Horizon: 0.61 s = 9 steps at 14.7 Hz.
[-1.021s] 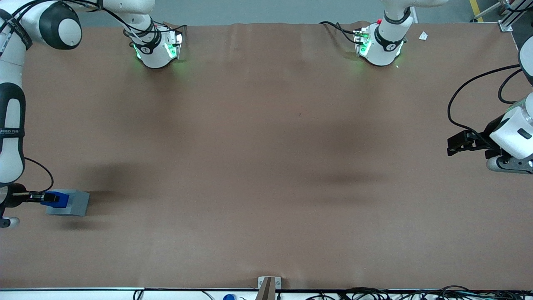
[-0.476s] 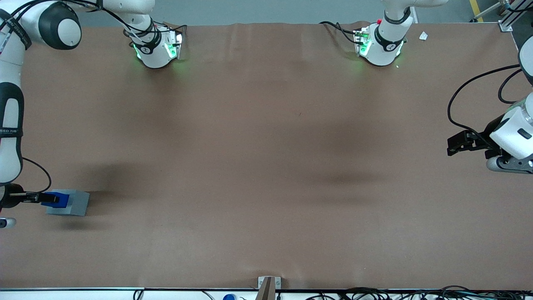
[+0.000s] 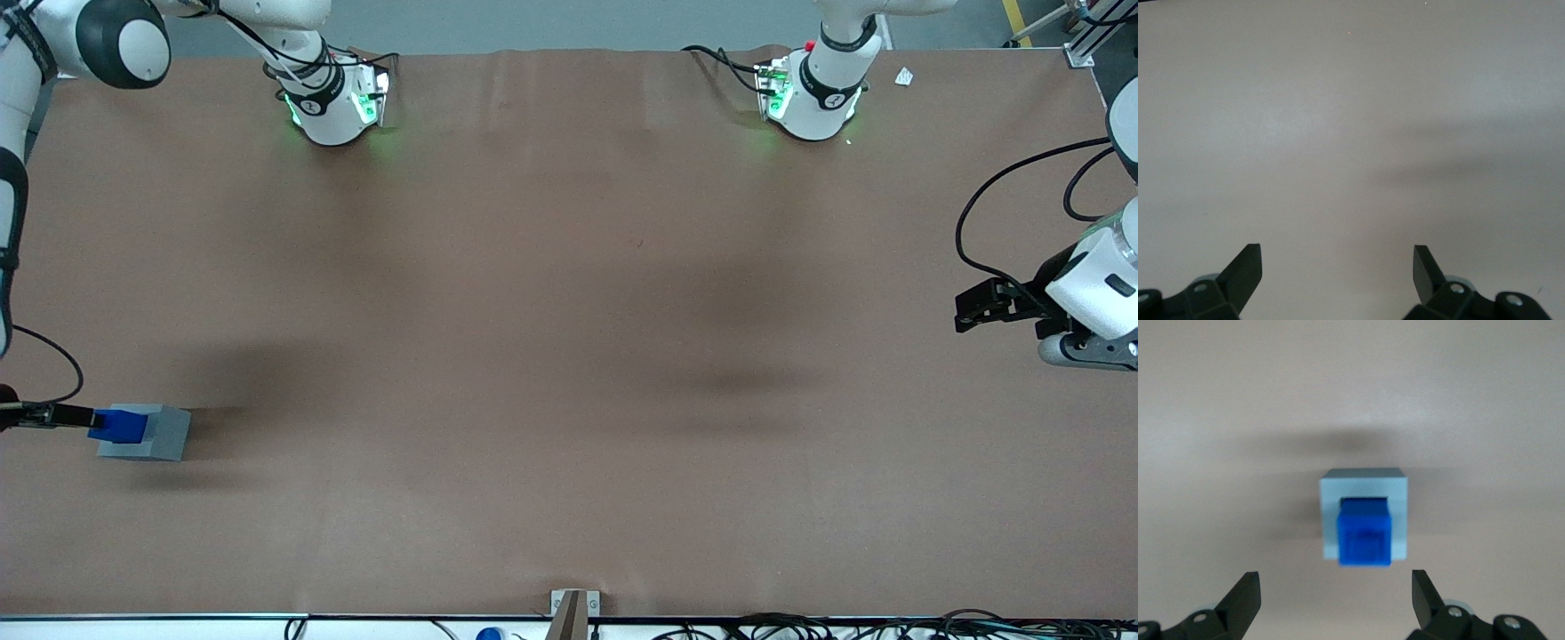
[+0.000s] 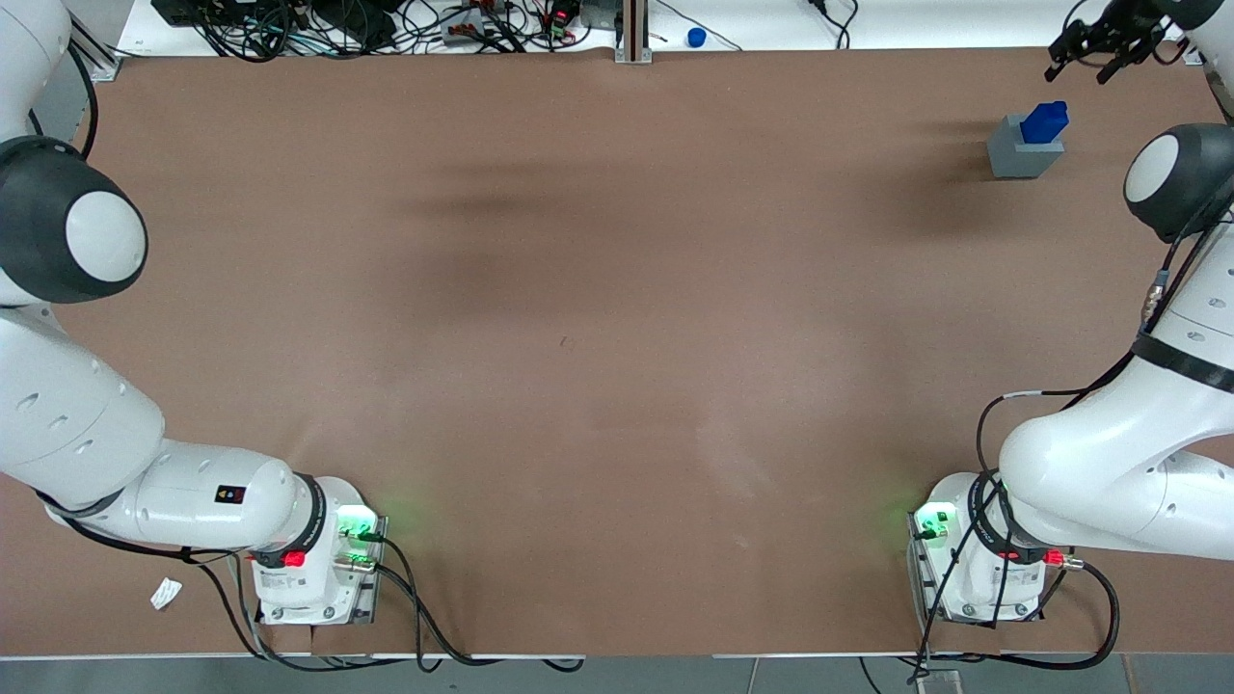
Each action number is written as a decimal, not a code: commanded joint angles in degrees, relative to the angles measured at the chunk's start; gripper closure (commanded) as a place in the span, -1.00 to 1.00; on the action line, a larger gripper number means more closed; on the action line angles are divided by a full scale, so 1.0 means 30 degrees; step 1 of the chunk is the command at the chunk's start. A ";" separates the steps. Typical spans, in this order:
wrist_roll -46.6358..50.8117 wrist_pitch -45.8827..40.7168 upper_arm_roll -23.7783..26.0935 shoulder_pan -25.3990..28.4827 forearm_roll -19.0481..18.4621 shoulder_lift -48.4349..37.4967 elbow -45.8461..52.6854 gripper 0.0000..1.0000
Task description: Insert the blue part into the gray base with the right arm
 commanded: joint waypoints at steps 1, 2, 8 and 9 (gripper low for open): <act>0.0446 -0.0034 0.0076 0.0494 0.0027 -0.3633 -0.3504 -1.00; 0.0621 0.0026 0.0105 0.0582 0.0056 -0.4602 -0.4415 -1.00; 0.3135 -0.1084 0.0105 0.2424 0.0027 -0.9876 -0.7788 -1.00; 0.3577 -0.1319 0.0105 0.2719 -0.0002 -1.0727 -0.8315 -1.00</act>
